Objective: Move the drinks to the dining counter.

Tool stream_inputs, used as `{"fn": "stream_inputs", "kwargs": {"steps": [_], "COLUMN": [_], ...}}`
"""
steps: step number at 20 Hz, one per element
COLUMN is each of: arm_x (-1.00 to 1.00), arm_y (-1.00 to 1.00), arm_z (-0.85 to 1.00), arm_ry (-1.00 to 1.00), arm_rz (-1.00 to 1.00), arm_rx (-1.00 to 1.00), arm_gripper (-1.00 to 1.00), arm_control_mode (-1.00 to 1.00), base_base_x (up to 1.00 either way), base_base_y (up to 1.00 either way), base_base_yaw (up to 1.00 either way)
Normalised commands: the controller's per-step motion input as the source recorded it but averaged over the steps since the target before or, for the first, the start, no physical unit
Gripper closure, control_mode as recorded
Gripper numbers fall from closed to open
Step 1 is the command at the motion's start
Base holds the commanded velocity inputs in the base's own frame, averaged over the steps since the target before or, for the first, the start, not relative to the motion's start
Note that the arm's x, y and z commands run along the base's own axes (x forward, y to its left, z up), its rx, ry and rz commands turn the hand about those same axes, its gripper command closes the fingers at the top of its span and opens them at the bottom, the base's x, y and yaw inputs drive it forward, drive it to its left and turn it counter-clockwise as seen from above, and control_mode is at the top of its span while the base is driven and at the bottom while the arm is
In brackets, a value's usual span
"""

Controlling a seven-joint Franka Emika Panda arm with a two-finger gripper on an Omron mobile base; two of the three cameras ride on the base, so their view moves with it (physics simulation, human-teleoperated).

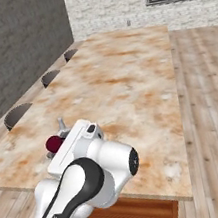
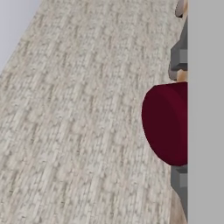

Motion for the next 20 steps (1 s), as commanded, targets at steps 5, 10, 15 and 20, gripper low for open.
{"fn": "stream_inputs", "kwargs": {"steps": [5, 10, 15, 20], "arm_x": [0.44, 0.49, 0.59, 0.57], "arm_y": [0.0, 0.0, 0.0, 0.0], "arm_z": [-0.01, -0.2, -0.35, -0.32], "arm_ry": [0.0, 0.03, 0.12, 0.08], "arm_rz": [0.0, 0.0, 0.0, 0.0], "arm_rx": [0.0, 0.0, 0.0, 0.01], "arm_gripper": [1.0, 1.0, 1.0, 1.0], "arm_control_mode": [-1.0, -1.0, -1.0, -1.0], "base_base_x": [0.0, 0.0, 0.0, 0.0], "base_base_y": [0.0, 0.0, 0.0, 0.0], "base_base_yaw": [0.0, 0.0, 0.0, 0.0]}}
